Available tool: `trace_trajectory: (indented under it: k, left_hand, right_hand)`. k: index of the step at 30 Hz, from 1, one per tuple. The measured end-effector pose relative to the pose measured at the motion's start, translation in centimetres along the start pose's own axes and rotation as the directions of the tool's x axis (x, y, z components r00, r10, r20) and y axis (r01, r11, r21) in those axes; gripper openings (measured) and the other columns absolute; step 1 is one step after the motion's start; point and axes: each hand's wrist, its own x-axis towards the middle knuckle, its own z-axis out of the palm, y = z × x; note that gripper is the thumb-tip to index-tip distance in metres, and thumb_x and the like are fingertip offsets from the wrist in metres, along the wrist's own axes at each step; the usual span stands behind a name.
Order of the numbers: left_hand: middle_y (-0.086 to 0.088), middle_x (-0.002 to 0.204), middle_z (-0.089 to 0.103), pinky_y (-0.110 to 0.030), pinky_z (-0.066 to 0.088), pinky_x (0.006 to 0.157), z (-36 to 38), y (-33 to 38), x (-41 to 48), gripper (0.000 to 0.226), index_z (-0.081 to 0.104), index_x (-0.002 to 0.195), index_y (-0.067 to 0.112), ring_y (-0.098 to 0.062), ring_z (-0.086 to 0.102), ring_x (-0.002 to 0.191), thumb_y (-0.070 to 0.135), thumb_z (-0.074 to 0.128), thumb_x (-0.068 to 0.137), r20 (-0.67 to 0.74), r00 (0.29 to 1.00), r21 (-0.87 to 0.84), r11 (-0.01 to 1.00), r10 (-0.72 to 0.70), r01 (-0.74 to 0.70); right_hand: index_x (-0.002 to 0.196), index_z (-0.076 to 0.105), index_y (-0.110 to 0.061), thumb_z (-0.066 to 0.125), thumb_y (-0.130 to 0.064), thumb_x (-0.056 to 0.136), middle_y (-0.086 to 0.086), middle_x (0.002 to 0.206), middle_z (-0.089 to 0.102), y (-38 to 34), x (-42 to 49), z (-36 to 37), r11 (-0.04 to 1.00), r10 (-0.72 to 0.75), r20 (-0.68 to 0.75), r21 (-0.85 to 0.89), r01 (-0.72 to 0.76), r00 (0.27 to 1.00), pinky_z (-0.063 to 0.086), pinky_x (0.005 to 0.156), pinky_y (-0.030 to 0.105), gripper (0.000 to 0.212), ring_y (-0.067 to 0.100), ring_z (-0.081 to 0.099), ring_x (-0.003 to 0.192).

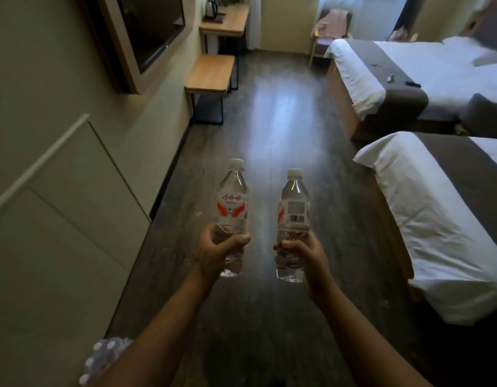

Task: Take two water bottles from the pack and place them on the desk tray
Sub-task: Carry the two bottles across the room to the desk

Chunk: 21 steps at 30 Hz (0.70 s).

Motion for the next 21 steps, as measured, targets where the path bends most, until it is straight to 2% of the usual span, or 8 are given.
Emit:
trace_trajectory:
  k: [2, 4, 9, 15, 21]
  left_hand:
    - [-0.017, 0.125, 0.075, -0.063, 0.061, 0.102, 1.9, 0.1, 0.5, 0.089, 0.062, 0.129, 0.016, -0.039, 0.076, 0.112, 0.056, 0.088, 0.054, -0.013, 1.000, 0.008, 1.000, -0.014, 0.014]
    - [-0.019, 0.125, 0.074, -0.066, 0.059, 0.103, 4.0, 0.3, 1.1, 0.092, 0.062, 0.130, 0.014, -0.041, 0.075, 0.113, 0.057, 0.087, 0.053, -0.026, 0.999, 0.022, 0.999, -0.023, 0.024]
    - [-0.019, 0.120, 0.075, -0.068, 0.060, 0.100, 7.7, -0.1, 2.8, 0.082, 0.065, 0.122, 0.019, -0.043, 0.076, 0.109, 0.057, 0.086, 0.053, -0.043, 0.998, 0.052, 0.998, -0.035, 0.037]
    - [-0.015, 0.119, 0.076, -0.057, 0.064, 0.098, 10.4, 0.1, 6.4, 0.077, 0.063, 0.118, 0.023, -0.037, 0.077, 0.106, 0.060, 0.083, 0.054, -0.023, 0.999, 0.078, 0.996, -0.033, 0.034]
    - [-0.016, 0.122, 0.075, -0.053, 0.064, 0.097, 12.1, 1.3, 13.5, 0.079, 0.062, 0.130, 0.014, -0.039, 0.075, 0.111, 0.048, 0.086, 0.063, -0.019, 0.999, 0.057, 0.998, -0.040, 0.041]
  right_hand:
    - [0.135, 0.061, -0.017, 0.083, -0.034, 0.076, 0.014, 0.117, 0.080, 0.0, 0.5, -2.2, 1.000, 0.018, 0.002, 0.011, -0.018, 1.000, 0.066, 0.074, 0.029, 0.066, 0.024, 0.082, 0.096]
    - [0.137, 0.061, -0.017, 0.083, -0.038, 0.073, 0.015, 0.119, 0.079, 0.1, 1.2, -4.4, 0.999, 0.028, -0.006, 0.021, -0.028, 1.000, 0.066, 0.074, 0.029, 0.071, 0.026, 0.082, 0.097]
    - [0.137, 0.062, -0.016, 0.083, -0.043, 0.068, 0.014, 0.118, 0.080, 0.0, 3.5, -8.5, 0.999, 0.036, -0.021, 0.025, -0.035, 0.999, 0.065, 0.074, 0.028, 0.077, 0.026, 0.082, 0.097]
    - [0.137, 0.062, -0.019, 0.082, -0.044, 0.070, 0.010, 0.117, 0.081, -0.5, 7.9, -11.0, 0.999, 0.053, -0.008, 0.008, -0.053, 0.999, 0.066, 0.075, 0.028, 0.074, 0.028, 0.081, 0.101]
    - [0.138, 0.060, -0.020, 0.082, -0.044, 0.070, 0.013, 0.119, 0.079, -1.5, 15.1, -11.9, 0.998, 0.055, 0.005, -0.005, -0.055, 0.998, 0.066, 0.076, 0.030, 0.075, 0.027, 0.081, 0.100]
